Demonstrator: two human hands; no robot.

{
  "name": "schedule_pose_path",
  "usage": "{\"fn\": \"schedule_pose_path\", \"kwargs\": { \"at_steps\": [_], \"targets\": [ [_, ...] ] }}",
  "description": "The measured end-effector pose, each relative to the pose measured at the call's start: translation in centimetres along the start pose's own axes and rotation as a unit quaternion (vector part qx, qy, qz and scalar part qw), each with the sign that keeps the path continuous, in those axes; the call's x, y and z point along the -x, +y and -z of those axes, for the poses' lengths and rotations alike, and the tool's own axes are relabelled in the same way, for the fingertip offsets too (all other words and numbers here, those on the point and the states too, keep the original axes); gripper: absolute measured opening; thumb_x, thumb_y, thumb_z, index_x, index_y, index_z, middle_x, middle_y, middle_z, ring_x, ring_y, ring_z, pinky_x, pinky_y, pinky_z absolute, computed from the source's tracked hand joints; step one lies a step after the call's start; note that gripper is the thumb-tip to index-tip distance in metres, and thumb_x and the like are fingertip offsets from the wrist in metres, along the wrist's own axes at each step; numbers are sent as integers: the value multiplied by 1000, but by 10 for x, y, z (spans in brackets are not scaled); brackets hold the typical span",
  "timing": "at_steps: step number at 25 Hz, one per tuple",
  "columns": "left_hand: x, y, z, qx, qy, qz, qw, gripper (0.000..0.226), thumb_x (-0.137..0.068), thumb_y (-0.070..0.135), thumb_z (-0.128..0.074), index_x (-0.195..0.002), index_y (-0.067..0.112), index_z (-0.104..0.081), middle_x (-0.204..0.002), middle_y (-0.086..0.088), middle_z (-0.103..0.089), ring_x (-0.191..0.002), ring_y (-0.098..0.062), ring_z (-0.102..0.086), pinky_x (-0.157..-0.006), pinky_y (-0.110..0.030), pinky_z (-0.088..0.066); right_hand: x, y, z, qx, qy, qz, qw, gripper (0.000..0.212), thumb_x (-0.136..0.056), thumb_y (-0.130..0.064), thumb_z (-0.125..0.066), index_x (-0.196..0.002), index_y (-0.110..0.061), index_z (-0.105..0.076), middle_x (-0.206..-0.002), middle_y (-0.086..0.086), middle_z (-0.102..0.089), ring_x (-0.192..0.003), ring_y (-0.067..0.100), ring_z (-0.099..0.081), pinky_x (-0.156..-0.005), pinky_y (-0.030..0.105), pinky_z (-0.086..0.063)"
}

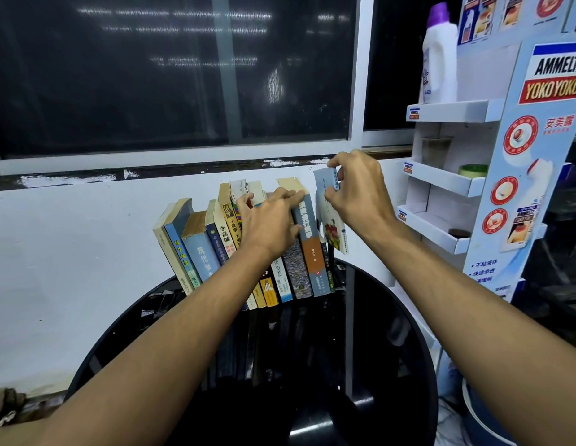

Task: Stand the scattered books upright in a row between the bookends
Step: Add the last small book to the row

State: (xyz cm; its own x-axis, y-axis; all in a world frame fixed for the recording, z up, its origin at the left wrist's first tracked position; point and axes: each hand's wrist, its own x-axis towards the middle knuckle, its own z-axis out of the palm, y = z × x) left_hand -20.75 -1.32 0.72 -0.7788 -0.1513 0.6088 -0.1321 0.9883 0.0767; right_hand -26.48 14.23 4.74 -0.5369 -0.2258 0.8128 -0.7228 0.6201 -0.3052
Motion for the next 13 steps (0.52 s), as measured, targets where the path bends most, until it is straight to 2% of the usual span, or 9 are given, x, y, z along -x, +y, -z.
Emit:
{"fn": "schedule_pose_path", "kwargs": {
  "at_steps": [3,6,9,11,13],
  "targets": [
    [1,1,0,-2,6,0,1000,68,-90,40,-71,-150,42,-40,-150,15,-45,-124,-14,-58,-113,-50,-15,10,8,-10,-30,18,1,999,37,-82,-8,-78,-116,-9,-66,-110,10,-61,-94,24,-61,-71,27,-49],
    [2,1,0,3,11,0,1000,68,-90,38,-71,-150,41,-40,-150,15,-45,-123,-15,-58,-113,-49,-13,24,16,-20,-73,32,0,997,34,-82,-4,-77,-115,-7,-65,-107,9,-60,-89,23,-61,-72,33,-55],
    [3,1,0,1,17,-2,1000,68,-90,38,-72,-150,41,-40,-149,16,-46,-122,-15,-59,-112,-49,-14,41,27,-33,-110,41,-4,993,33,-83,0,-74,-113,-7,-66,-104,6,-59,-84,15,-59,-73,32,-57],
    [3,0,-1,0,21,-4,1000,68,-90,39,-72,-150,41,-40,-148,15,-47,-122,-16,-60,-112,-50,-15,52,35,-45,-129,45,-15,991,32,-83,1,-74,-113,-7,-67,-103,3,-58,-82,11,-56,-71,24,-57],
    [3,0,-1,-1,22,-5,1000,68,-90,40,-71,-150,41,-39,-148,16,-47,-121,-15,-60,-112,-49,-16,60,42,-55,-141,48,-28,988,31,-83,2,-75,-112,-7,-68,-101,1,-57,-79,7,-55,-69,7,-49]
  ]
}}
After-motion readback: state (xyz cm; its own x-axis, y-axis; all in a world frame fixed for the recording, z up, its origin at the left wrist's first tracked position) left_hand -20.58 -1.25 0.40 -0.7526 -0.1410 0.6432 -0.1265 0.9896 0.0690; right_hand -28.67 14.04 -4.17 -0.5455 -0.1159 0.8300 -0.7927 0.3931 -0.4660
